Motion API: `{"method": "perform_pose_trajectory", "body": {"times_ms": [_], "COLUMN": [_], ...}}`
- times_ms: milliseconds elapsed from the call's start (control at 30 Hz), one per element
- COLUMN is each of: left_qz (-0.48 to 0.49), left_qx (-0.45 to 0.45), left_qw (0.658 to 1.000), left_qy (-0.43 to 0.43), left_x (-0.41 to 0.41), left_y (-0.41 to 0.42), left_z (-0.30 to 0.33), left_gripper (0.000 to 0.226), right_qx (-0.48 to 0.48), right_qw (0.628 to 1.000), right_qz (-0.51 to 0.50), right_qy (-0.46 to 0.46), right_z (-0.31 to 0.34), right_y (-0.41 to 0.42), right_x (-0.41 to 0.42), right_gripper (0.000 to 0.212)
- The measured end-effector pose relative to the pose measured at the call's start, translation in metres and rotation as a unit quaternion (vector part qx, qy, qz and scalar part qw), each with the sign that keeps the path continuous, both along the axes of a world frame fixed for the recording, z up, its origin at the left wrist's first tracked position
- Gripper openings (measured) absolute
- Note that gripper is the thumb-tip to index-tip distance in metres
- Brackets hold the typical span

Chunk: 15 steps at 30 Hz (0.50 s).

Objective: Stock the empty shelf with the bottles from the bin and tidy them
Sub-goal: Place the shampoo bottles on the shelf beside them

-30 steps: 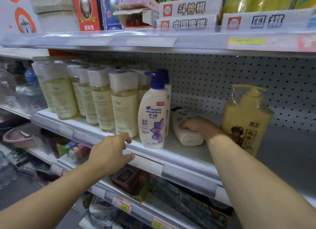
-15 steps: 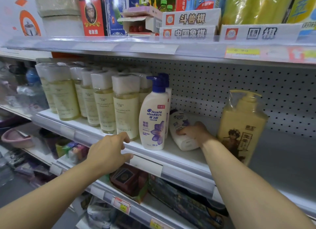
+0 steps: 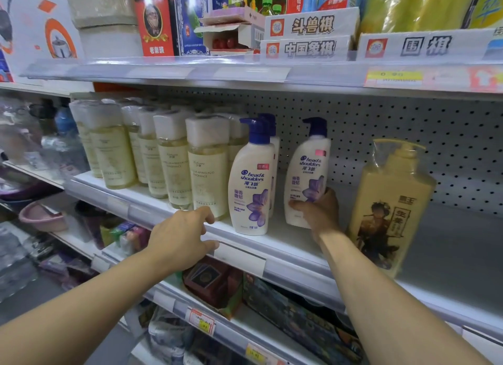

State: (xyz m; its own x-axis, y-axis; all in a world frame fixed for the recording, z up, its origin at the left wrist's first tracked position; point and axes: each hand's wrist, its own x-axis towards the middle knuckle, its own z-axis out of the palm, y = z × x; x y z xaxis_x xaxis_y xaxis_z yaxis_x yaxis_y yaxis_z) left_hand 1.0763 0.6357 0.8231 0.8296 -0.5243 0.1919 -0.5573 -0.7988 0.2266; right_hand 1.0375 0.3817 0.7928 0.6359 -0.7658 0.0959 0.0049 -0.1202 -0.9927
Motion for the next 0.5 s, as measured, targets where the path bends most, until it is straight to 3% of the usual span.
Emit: {"method": "perform_pose_trajectory", "body": {"times_ms": [167, 267, 400, 500], "left_qz": [0.001, 0.0, 0.002, 0.0], "left_qx": [0.002, 0.001, -0.002, -0.008], "left_qw": [1.0, 1.0, 1.0, 1.0], "left_qy": [0.001, 0.0, 0.002, 0.007], "left_x": [-0.002, -0.003, -0.002, -0.002], "left_y": [0.001, 0.001, 0.001, -0.002], "left_z": [-0.002, -0.001, 0.0, -0.001], "left_gripper": [0.043, 0.044, 0.043, 0.043], "right_qx": [-0.029, -0.061, -0.105, -0.099], "right_qw": [0.999, 0.998, 0.993, 0.989], "right_qz": [-0.017, -0.013, 0.027, -0.005], "right_qy": [-0.01, -0.016, 0.04, 0.106], "right_z": [-0.007, -0.007, -0.006, -0.008], "right_y": [0.003, 0.001, -0.008, -0.01], "right_x": [-0.001, -0.005, -0.002, -0.004], "right_gripper": [0.076, 0.071, 0.063, 0.067]}}
